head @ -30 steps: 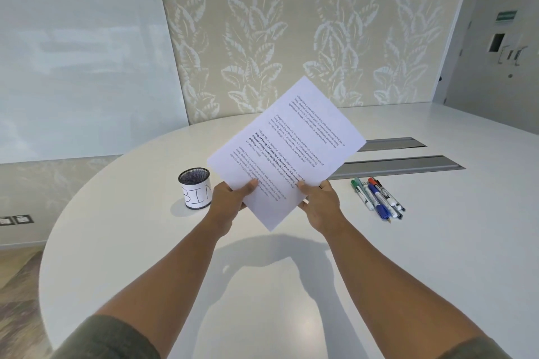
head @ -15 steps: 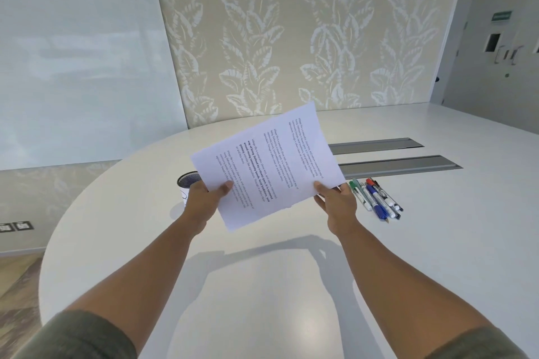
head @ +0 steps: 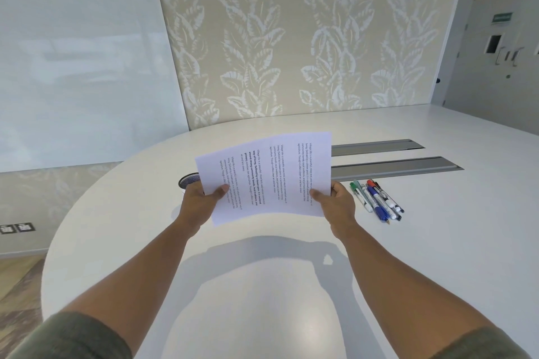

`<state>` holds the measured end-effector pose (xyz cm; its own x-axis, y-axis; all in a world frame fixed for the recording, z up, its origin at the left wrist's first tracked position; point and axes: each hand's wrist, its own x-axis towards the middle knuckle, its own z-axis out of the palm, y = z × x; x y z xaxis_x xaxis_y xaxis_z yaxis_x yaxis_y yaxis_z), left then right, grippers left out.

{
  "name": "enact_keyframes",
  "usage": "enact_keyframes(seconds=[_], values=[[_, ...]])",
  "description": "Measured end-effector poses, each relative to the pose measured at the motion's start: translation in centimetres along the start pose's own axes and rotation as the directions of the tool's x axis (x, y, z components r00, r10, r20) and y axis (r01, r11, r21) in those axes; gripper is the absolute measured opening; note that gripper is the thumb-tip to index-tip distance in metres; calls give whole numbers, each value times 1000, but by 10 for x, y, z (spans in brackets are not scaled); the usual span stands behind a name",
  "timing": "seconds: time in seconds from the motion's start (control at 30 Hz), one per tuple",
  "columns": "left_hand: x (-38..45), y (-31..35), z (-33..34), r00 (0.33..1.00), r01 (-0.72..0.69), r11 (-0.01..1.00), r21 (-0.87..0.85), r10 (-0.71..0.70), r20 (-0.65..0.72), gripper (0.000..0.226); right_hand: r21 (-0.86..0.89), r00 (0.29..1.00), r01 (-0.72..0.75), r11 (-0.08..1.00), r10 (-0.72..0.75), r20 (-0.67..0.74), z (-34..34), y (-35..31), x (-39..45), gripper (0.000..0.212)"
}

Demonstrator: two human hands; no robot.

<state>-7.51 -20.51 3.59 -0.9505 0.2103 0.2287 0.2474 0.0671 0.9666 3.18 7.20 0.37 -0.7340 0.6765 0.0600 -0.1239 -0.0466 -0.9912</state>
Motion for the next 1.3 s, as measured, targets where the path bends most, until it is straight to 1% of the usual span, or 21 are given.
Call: enact_keyframes(seconds=[0.07, 0.13, 0.27, 0.33, 0.4, 0.53, 0.67, 0.73, 0.8, 0.9, 1.0, 1.07, 1.2, 1.3], values=[[-3, -2, 1, 1000, -7, 1000, 5, 7, -5, 16, -33, 1000, 10, 999, -10, -2, 0, -1, 0, 21], [-6, -8, 0, 1000, 12, 1000, 16, -12, -3, 18, -77, 1000, -2, 997, 3, 13, -3, 1, -1, 22], [-17, -29, 0, 999, 51, 997, 63, -51, 6, 26, -255, 990, -107, 961, 127, 62, -9, 15, -5, 29], [-21, -36, 2, 997, 70, 996, 56, -72, 18, 25, -296, 983, -136, 945, 165, 76, -10, 22, -7, 34], [-23, -37, 4, 996, 81, 996, 39, -82, 24, 23, -321, 983, -134, 938, 166, 75, -10, 23, -7, 35], [-17, -27, 9, 998, 55, 998, 40, -55, -18, 16, -322, 991, -91, 942, 118, 65, -8, 12, -2, 31], [-11, -19, 9, 998, 30, 1000, 0, -30, -47, 18, -291, 993, -63, 955, 90, 79, -7, 1, 3, 31], [-13, -23, 8, 998, 45, 999, 6, -44, -50, 17, -307, 985, -94, 947, 132, 107, -10, 4, 2, 34], [-19, -34, 7, 996, 82, 996, 24, -81, -34, 20, -369, 972, -135, 920, 194, 129, -16, 14, -1, 38], [-29, -52, 5, 995, 100, 993, 63, -101, 6, 29, -445, 965, -168, 880, 238, 106, -23, 29, -8, 39], [-35, -57, 5, 991, 122, 991, 45, -124, 39, 21, -490, 962, -171, 855, 251, 103, -25, 35, -10, 36], [-35, -56, 7, 991, 115, 992, 57, -118, 61, 21, -515, 963, -182, 838, 259, 80, -26, 36, -9, 34], [-34, -52, 9, 996, 87, 996, 31, -88, 26, 30, -498, 963, -209, 842, 265, 45, -26, 35, -5, 22], [-31, -51, 8, 995, 102, 995, 0, -102, -18, 26, -401, 973, -209, 892, 231, 8, -24, 32, -4, 16]])
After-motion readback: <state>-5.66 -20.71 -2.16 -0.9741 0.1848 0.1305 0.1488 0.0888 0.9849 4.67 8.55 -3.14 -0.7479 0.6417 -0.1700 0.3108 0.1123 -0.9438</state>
